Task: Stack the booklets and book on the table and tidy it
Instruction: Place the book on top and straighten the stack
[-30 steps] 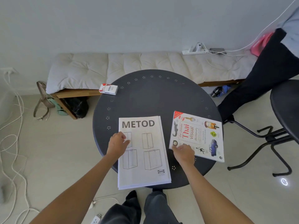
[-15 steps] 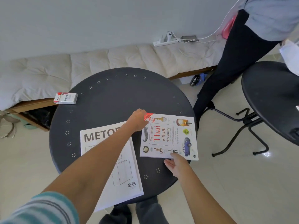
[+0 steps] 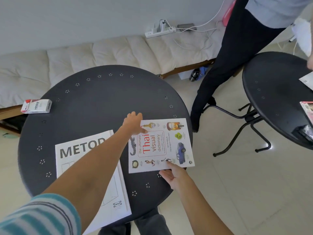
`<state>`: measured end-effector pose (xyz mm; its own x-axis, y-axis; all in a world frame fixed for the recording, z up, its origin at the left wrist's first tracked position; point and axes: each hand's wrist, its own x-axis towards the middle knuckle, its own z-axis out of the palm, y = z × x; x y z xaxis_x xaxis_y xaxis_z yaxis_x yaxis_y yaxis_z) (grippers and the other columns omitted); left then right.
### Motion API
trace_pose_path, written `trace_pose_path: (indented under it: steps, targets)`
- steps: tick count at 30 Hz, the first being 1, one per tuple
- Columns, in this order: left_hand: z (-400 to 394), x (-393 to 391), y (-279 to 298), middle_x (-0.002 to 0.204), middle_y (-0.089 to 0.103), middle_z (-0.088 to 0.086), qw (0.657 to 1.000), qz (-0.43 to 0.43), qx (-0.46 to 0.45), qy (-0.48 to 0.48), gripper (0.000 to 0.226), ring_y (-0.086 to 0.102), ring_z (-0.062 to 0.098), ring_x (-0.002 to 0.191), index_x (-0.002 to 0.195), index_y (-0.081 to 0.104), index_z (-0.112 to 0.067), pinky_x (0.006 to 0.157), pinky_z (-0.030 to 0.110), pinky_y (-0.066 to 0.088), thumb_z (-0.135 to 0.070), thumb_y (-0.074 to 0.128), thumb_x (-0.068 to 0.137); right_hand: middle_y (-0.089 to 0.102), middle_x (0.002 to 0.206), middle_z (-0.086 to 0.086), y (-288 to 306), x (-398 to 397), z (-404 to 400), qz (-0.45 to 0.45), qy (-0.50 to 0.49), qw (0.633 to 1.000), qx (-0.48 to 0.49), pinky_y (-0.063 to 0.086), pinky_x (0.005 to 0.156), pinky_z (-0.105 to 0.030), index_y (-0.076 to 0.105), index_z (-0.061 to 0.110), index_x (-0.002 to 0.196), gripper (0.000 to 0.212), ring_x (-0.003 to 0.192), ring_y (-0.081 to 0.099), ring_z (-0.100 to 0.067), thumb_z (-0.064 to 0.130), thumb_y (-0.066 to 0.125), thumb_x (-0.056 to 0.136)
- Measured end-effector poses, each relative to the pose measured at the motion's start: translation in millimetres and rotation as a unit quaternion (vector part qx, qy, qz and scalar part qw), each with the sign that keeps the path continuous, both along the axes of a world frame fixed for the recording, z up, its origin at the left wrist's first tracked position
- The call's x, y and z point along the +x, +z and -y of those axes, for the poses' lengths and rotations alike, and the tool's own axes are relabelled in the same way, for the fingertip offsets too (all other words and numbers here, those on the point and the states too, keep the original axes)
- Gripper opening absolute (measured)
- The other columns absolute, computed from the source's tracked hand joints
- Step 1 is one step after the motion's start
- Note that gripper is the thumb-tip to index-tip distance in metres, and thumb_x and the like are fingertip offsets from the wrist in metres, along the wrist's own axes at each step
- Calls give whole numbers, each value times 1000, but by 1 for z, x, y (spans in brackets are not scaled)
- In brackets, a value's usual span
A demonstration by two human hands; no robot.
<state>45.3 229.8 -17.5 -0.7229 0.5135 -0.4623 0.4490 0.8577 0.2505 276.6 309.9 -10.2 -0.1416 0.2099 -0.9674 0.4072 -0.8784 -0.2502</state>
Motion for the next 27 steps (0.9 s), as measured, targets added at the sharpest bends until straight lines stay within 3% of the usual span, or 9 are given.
trace_pose_path:
  steps: [2, 5, 7, 12, 16, 20, 24, 27]
  targets:
    - [2, -5, 1, 128, 51, 12, 999, 26, 0, 34, 67, 48, 28, 115, 125, 51, -15, 95, 41, 46, -46, 75, 72, 70, 94, -20, 0, -1, -2, 3, 3, 1000, 4, 61, 73, -41, 60, 1, 97, 22, 88, 67, -28, 4, 75, 81]
    - [5, -13, 4, 114, 66, 9, 994, 90, 17, 58, 50, 59, 20, 91, 109, 61, -12, 76, 29, 49, -43, 76, 73, 71, 95, -18, 2, -3, -4, 0, 10, 1000, 3, 61, 60, -37, 61, 2, 98, 23, 88, 67, -25, 4, 75, 80]
    - [8, -17, 6, 106, 69, 6, 992, 108, 32, 50, 40, 62, 17, 83, 102, 61, -15, 70, 27, 48, -41, 75, 75, 71, 96, -17, 2, -4, -5, -2, 13, 1000, 5, 61, 60, -37, 60, 2, 99, 24, 88, 67, -24, 3, 75, 80]
    - [27, -28, 28, 104, 71, -1, 974, 210, 78, 12, 33, 68, 18, 94, 114, 65, -19, 77, 27, 53, -32, 67, 84, 72, 97, -19, 2, 0, -9, 0, 38, 999, 25, 62, 63, -39, 61, 2, 101, 28, 89, 69, -28, 5, 77, 78]
    - [50, -30, 51, 101, 72, -4, 956, 272, 113, 12, 35, 70, 12, 88, 120, 64, -22, 70, 20, 55, -31, 65, 87, 71, 97, -21, -3, 4, -24, 41, 46, 988, 145, 59, 72, -37, 62, -6, 104, 37, 85, 71, -29, 9, 80, 76]
    - [78, -28, 64, 102, 74, -3, 940, 303, 148, 46, 35, 73, 11, 85, 120, 64, -24, 70, 24, 58, -32, 64, 86, 71, 105, -19, 0, 0, -44, -39, 2, 992, 122, 55, 66, -33, 63, -3, 106, 30, 87, 70, -23, 5, 75, 80]
    - [116, -30, 78, 106, 75, 2, 925, 332, 165, 87, 35, 74, 18, 93, 119, 66, -22, 83, 37, 60, -30, 66, 85, 73, 105, -15, 5, -6, -49, -139, 71, 985, 74, 55, 74, -33, 62, 2, 115, 32, 97, 69, -22, 8, 69, 84]
    - [153, -33, 89, 103, 76, 1, 914, 355, 162, 109, 32, 74, 18, 91, 118, 67, -24, 76, 33, 61, -28, 64, 86, 71, 114, -14, 14, -20, -44, -184, 153, 969, 67, 55, 83, -34, 63, 5, 120, 36, 106, 67, -23, 17, 68, 87]
